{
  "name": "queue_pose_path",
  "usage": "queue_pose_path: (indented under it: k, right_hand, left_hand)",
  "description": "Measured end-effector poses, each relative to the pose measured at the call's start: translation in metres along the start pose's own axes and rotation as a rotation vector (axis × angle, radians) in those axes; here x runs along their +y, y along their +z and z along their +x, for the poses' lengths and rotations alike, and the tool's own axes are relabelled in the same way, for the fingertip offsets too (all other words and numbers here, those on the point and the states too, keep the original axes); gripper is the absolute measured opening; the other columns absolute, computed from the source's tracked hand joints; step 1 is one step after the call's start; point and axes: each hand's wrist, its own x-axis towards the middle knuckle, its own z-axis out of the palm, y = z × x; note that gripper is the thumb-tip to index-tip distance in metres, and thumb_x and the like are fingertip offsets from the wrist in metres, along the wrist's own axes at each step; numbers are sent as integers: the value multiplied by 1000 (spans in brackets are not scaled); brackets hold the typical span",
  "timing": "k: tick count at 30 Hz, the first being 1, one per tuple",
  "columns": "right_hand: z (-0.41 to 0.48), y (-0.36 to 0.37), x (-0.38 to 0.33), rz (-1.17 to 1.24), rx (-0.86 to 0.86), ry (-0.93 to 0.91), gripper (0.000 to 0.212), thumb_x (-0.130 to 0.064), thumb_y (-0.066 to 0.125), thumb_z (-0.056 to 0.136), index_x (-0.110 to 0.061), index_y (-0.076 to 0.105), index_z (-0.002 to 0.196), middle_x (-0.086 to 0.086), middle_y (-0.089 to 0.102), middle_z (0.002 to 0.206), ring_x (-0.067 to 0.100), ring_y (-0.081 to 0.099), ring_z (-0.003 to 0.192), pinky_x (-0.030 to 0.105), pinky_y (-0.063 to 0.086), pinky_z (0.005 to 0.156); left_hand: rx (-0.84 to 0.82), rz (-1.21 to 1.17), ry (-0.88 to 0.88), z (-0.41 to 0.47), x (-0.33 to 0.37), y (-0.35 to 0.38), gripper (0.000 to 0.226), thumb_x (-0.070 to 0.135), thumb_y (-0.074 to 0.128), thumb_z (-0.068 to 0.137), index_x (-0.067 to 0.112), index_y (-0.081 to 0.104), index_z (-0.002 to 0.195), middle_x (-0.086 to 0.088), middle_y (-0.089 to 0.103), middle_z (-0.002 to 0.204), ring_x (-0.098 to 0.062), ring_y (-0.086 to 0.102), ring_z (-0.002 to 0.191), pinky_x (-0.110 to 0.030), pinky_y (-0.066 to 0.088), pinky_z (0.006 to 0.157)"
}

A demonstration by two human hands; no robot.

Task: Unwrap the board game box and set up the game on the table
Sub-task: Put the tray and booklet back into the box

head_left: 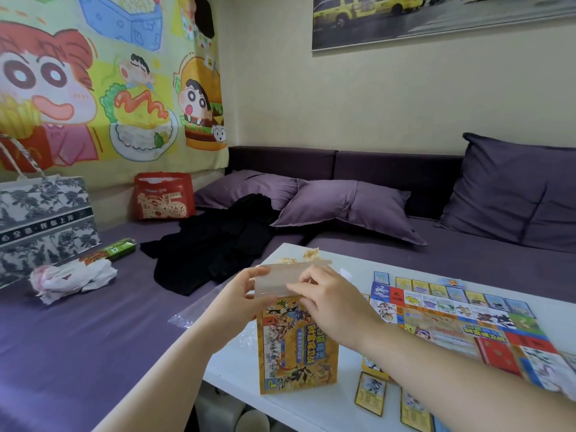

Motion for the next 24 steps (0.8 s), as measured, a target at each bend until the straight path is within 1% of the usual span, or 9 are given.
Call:
queue_pose_path:
  k: [5, 9, 11, 13, 15, 18, 21, 22, 24]
  right_hand:
    - [-13, 0, -1, -52, 24, -53, 33, -10, 66, 78, -18, 62, 110, -4, 60, 103, 16, 58, 93, 31, 52, 80]
    - [-24, 12, -1, -114, 21, -26, 43, -21, 55, 79, -20, 53, 122, -1, 53, 116, 19, 52, 104, 33, 47, 92]
    - [-27, 14, -4, -115, 25, -9, 45, -26, 48, 79, -23, 46, 124, -4, 51, 119, 17, 48, 110, 36, 44, 99]
    - [-28, 12, -5, -133, 99, 18, 49, -25, 54, 79, -23, 44, 127, -4, 51, 124, 16, 45, 117, 44, 39, 105]
    - [-26, 10, -2, -82, 269, 160, 57, -20, 66, 79, -17, 44, 132, 0, 48, 132, 17, 41, 125, 44, 32, 110]
    - [-19, 2, 2, 261, 432, 574, 55, -11, 65, 84, -8, 44, 134, 6, 47, 135, 18, 40, 127, 26, 30, 105]
    - [-20, 2, 2, 474, 206, 649, 41, -9, 58, 89, -16, 51, 128, -8, 56, 119, 3, 51, 112, 19, 39, 96]
    - [-22, 2, 2, 460, 172, 605, 38, -7, 57, 89, -18, 54, 125, -13, 58, 114, -5, 55, 100, 19, 44, 93]
    - [-23, -2, 4, 467, 151, 569, 34, -5, 54, 89, -19, 56, 120, -17, 60, 110, -9, 53, 59, 12, 45, 67]
  left_hand:
    - [7, 8, 50, -1, -3, -2, 49, 7, 63, 87, 27, 43, 128, 1, 62, 113, -12, 69, 91, -35, 56, 82]
    - [-17, 7, 99, -1, -9, -1, 53, 4, 62, 87, 35, 40, 125, 6, 62, 113, -8, 68, 90, -27, 56, 75]
    - [-20, 19, 121, -1, -13, 0, 55, 4, 61, 88, 40, 40, 123, 8, 63, 112, -9, 68, 93, -30, 56, 78]
    - [-4, 35, 129, 0, -16, 0, 56, 6, 62, 88, 44, 39, 123, 9, 63, 113, -10, 68, 95, -35, 56, 83]
    - [17, 63, 143, 0, -18, 1, 56, 9, 61, 89, 48, 39, 122, 16, 60, 113, -6, 66, 95, -32, 56, 82]
    - [52, 226, 183, -3, -19, 2, 51, 17, 58, 92, 53, 38, 122, 18, 56, 118, 1, 61, 99, -13, 50, 73]
    - [68, 338, 198, -3, -23, 5, 41, 19, 54, 94, 38, 48, 130, 17, 54, 118, 2, 56, 104, -3, 43, 69]
    - [67, 350, 197, -3, -24, 6, 39, 19, 53, 95, 35, 50, 130, 18, 53, 118, 1, 55, 105, -3, 43, 70]
    - [67, 352, 201, -4, -24, 7, 35, 19, 50, 96, 35, 51, 127, 17, 50, 119, -1, 54, 108, -4, 44, 72]
